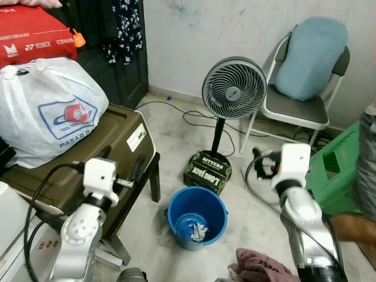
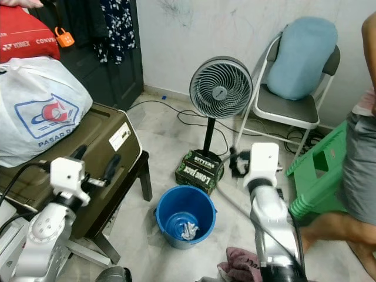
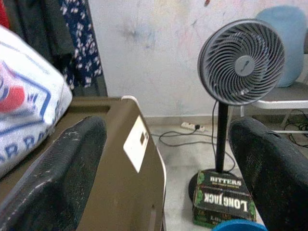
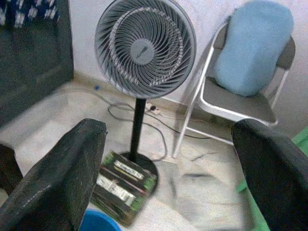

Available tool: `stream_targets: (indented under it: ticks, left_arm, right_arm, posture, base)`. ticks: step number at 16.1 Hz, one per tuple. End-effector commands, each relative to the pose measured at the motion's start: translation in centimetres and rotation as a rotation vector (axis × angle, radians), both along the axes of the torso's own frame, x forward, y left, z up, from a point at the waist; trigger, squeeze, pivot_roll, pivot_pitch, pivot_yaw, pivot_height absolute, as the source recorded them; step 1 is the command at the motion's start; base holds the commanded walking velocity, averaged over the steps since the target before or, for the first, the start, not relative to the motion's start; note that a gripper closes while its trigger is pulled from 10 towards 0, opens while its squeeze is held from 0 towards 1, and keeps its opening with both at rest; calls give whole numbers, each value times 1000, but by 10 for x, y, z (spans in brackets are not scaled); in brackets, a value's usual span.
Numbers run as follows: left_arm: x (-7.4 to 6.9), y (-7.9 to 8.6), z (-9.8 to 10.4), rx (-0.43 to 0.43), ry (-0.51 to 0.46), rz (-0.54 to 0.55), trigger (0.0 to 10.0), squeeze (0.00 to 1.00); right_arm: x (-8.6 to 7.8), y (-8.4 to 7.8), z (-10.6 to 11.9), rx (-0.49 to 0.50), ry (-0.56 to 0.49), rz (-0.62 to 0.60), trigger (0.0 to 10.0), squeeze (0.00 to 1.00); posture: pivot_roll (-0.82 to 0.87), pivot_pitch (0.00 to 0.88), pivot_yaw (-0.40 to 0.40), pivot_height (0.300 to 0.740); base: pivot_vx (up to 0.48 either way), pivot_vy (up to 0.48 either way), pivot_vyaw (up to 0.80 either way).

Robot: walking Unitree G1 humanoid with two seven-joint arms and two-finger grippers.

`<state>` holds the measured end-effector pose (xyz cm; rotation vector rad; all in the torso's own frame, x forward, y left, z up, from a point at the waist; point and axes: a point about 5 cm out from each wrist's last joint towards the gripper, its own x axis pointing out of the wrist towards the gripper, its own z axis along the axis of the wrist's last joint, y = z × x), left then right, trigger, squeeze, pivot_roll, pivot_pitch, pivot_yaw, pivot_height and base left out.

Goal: Clean up the room

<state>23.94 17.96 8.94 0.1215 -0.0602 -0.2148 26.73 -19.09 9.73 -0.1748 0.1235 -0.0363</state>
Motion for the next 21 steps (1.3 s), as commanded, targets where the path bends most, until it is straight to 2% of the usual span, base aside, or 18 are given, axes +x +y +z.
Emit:
stream_targets:
  ticks: [1, 3, 6, 8, 11, 17, 19, 21]
  left_arm:
    - [-2, 0, 0, -4, 1, 4, 10000, 0]
    - [-3, 0, -5, 9, 32, 29, 10000, 0]
    - [1, -1, 2, 12, 18, 36, 10000, 0]
    - [-2, 0, 6, -4, -9, 25, 10000, 0]
    - [-1, 13, 6, -28, 7, 104, 10000, 0]
    - [-2, 13, 4, -4, 27, 67, 10000, 0]
    - [3, 12, 4, -12, 35, 60, 10000, 0]
    - [9, 5, 6, 5, 32, -2, 10000, 0]
  right_arm:
    - [0, 2, 10, -38, -51, 16, 10000, 0]
    - [-7, 3, 9, -86, -59, 31, 10000, 0]
    - [1, 8, 15, -70, -82, 48, 10000, 0]
    - [3, 13, 20, -93, -109, 70, 10000, 0]
    - [1, 13, 17, -77, -103, 60, 10000, 0]
    - [6, 13, 21, -82, -116, 74, 10000, 0]
    - [6, 11, 21, -74, -124, 49, 10000, 0]
    - [2, 11, 21, -53, -137, 4, 10000, 0]
  posture:
    - [-23, 0, -41, 740]
    - [-30, 5, -24, 740]
    - [-23, 29, -17, 740]
    - [-16, 36, -13, 740]
    - [-9, 38, -11, 740]
    - [-20, 37, -4, 740]
    - [-32, 30, 29, 740]
    - [-56, 31, 74, 740]
  base:
    - [0, 0, 0]
    - [0, 0, 400]
    - [0, 0, 800]
    - [0, 0, 800]
    - [0, 0, 800]
    - [0, 0, 800]
    - [0, 0, 800]
    - [0, 0, 800]
